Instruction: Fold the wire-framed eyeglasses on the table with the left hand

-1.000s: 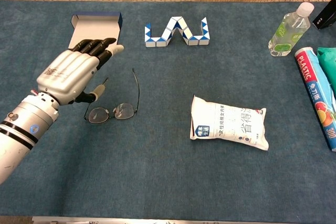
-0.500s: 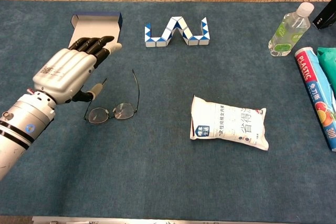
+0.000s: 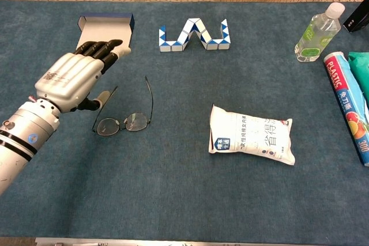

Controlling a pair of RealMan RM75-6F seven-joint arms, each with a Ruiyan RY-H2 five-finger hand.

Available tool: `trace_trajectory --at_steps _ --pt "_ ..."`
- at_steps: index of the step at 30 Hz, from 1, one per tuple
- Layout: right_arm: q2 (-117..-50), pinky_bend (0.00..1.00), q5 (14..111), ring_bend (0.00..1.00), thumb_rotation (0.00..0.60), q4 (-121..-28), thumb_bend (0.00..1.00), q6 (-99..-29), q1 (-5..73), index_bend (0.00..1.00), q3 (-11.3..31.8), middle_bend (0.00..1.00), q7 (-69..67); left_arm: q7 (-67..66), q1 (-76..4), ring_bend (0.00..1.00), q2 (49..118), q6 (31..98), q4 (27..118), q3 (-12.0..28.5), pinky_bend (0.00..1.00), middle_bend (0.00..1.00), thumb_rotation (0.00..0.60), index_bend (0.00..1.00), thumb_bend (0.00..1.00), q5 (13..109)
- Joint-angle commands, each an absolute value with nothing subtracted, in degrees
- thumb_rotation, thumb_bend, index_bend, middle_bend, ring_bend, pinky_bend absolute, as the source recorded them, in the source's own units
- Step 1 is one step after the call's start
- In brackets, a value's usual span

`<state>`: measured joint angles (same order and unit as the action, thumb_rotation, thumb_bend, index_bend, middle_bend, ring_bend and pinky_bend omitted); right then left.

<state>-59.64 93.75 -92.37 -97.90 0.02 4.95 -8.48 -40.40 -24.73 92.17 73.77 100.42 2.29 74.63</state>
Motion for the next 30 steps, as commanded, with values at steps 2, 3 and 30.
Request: trace_trajectory --at_steps 2,3,30 --pt "-59.62 0.27 93.81 0.28 0.600 -92.39 0.23 -97.96 0.00 0.45 4.94 0.44 -8.52 -40.00 -24.74 0.00 92.63 73.35 99.82 2.09 0.00 0.00 0.600 0.05 0.40 74.52" --pt "-59.61 0.27 93.82 0.28 0.600 -92.38 0.23 -98.01 -0.03 0.45 4.94 0.44 -8.55 -39.87 -24.74 0.00 92.79 73.22 99.62 2.07 0.00 0.00 0.600 0.05 0.40 74.45" --pt "-58.91 0.27 94.12 0.28 0.600 -92.56 0.23 -100.19 -1.00 0.45 5.30 0.44 -9.75 -34.47 -24.90 0.00 97.72 69.27 89.77 1.46 0.00 0.00 0.600 0.05 0.40 73.02"
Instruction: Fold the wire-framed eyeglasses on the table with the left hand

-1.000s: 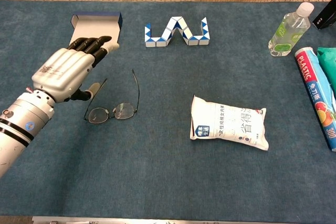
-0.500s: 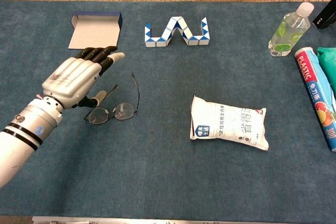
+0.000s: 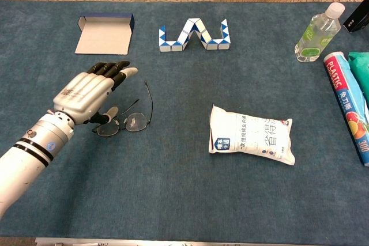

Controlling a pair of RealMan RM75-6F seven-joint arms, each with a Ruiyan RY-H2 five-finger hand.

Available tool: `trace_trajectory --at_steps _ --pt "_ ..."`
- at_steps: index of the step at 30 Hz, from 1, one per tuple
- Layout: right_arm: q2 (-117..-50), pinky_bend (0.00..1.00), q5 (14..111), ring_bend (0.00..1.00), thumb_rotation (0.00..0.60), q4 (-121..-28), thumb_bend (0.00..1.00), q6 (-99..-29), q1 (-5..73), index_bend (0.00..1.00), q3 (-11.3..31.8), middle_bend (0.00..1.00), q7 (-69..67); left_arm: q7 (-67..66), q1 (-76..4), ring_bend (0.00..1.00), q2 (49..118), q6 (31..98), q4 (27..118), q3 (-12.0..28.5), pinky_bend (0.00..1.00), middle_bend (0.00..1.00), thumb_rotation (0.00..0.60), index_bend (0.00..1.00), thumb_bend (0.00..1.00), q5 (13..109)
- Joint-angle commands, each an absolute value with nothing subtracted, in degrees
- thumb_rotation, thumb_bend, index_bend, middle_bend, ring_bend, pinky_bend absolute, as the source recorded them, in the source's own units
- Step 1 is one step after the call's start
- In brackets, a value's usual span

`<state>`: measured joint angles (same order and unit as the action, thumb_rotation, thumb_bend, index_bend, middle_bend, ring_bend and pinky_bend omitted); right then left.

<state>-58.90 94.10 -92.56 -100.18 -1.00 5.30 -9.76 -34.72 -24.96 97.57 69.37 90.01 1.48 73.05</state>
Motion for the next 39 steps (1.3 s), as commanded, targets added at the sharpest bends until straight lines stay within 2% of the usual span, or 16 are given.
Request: trace_trajectory --at_steps 1,29,39 --pt "-58.91 0.27 94.13 0.28 0.600 -92.57 0.23 -100.21 -1.01 0.45 5.31 0.44 -9.75 -34.31 -24.88 0.00 97.78 69.23 89.62 1.44 0.00 0.00 0.600 0.05 0.40 73.04" --pt "-58.69 0.27 94.00 0.28 0.600 -92.58 0.23 -100.84 -1.43 0.45 5.58 0.44 -10.26 -28.93 -23.82 0.00 99.37 67.12 83.57 1.31 0.00 0.00 0.600 0.05 0.40 71.99" --pt "-58.66 0.27 93.84 0.28 0.600 -92.55 0.23 -100.51 -1.31 0.45 5.64 0.44 -10.53 -29.20 -23.18 0.00 97.16 68.59 87.65 1.26 0.00 0.00 0.600 0.05 0.40 73.07"
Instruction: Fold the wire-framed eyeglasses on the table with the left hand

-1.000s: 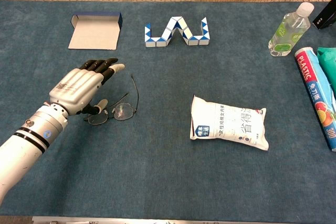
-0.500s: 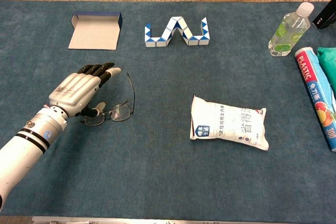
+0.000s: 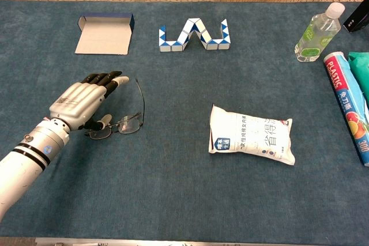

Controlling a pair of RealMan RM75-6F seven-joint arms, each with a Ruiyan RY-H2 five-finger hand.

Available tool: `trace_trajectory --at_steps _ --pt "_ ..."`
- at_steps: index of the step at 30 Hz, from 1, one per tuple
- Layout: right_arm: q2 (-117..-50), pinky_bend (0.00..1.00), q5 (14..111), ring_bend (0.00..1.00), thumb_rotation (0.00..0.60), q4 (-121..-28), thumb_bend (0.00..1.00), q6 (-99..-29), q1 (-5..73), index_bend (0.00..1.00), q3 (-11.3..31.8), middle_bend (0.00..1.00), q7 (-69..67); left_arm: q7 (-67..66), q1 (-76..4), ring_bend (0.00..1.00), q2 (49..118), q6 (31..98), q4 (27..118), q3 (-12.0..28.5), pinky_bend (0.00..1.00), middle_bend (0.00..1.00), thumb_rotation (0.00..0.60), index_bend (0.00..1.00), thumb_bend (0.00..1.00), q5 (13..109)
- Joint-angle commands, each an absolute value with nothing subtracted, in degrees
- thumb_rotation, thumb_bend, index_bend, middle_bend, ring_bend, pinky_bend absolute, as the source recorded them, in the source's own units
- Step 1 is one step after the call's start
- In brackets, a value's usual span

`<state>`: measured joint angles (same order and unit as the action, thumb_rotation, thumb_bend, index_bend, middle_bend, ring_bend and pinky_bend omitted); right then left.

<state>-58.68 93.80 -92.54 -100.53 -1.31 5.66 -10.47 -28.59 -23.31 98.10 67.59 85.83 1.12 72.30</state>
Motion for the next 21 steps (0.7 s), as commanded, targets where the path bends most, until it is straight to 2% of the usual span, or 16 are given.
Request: trace_trajectory --at_steps 1,13,21 --pt "-58.64 0.27 93.88 0.28 0.600 -92.55 0.23 -100.50 -1.31 0.45 5.62 0.44 -10.57 -29.53 -23.13 0.00 96.78 69.14 88.61 1.35 0.00 0.00 0.600 0.05 0.40 73.45" --pt "-58.56 0.27 95.42 0.28 0.600 -92.72 0.23 -101.22 -1.57 0.45 5.01 0.44 -10.72 -36.17 -23.18 0.00 92.00 74.94 102.17 3.48 0.00 0.00 0.600 0.05 0.40 77.76" --pt "-58.63 0.27 95.65 0.28 0.600 -92.72 0.23 -101.26 -1.59 0.45 4.90 0.44 -10.53 -40.99 -24.47 0.00 91.54 75.44 107.03 5.02 0.00 0.00 0.600 0.04 0.34 78.42"
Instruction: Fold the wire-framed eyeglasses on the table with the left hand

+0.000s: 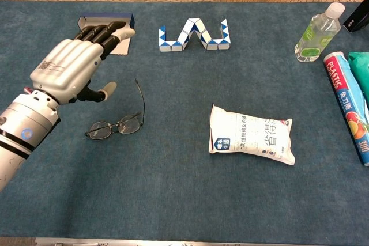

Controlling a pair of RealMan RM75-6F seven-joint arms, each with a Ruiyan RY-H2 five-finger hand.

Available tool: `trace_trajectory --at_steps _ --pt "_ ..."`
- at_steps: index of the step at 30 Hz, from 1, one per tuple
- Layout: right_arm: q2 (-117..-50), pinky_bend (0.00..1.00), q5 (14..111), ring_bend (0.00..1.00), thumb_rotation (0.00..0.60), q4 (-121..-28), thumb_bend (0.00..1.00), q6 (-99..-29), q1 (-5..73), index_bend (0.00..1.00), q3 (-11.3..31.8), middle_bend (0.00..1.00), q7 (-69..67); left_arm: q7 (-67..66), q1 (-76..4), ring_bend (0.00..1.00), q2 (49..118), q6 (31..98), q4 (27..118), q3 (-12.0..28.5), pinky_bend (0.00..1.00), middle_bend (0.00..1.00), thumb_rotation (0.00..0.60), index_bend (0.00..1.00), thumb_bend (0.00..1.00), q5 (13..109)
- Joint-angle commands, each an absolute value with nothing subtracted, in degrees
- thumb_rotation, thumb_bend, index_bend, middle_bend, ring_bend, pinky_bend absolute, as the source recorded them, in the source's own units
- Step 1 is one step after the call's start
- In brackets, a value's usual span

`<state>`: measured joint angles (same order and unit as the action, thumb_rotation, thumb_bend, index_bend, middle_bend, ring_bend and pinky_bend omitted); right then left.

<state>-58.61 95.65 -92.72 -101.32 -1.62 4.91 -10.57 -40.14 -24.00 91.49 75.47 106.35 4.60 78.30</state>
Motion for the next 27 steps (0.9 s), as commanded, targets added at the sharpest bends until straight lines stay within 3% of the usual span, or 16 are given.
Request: trace_trajectory --at_steps 1,13,27 --pt "-58.63 0.27 95.64 0.28 0.600 -92.73 0.23 -101.22 -1.57 0.45 4.90 0.44 -10.50 -41.41 -24.65 0.00 91.64 75.37 107.27 5.13 0.00 0.00 0.600 0.04 0.34 78.45" --pt "-58.80 0.27 95.33 0.28 0.600 -92.68 0.23 -100.65 -1.31 0.45 4.97 0.44 -10.15 -43.49 -26.50 0.00 92.80 74.27 109.34 6.04 0.00 0.00 0.600 0.04 0.31 78.02" --pt "-58.65 0.27 95.03 0.28 0.600 -92.63 0.23 -100.89 -1.42 0.45 5.11 0.44 -10.55 -45.50 -29.23 0.00 98.54 72.87 105.48 7.64 0.00 0.00 0.600 0.04 0.28 75.95"
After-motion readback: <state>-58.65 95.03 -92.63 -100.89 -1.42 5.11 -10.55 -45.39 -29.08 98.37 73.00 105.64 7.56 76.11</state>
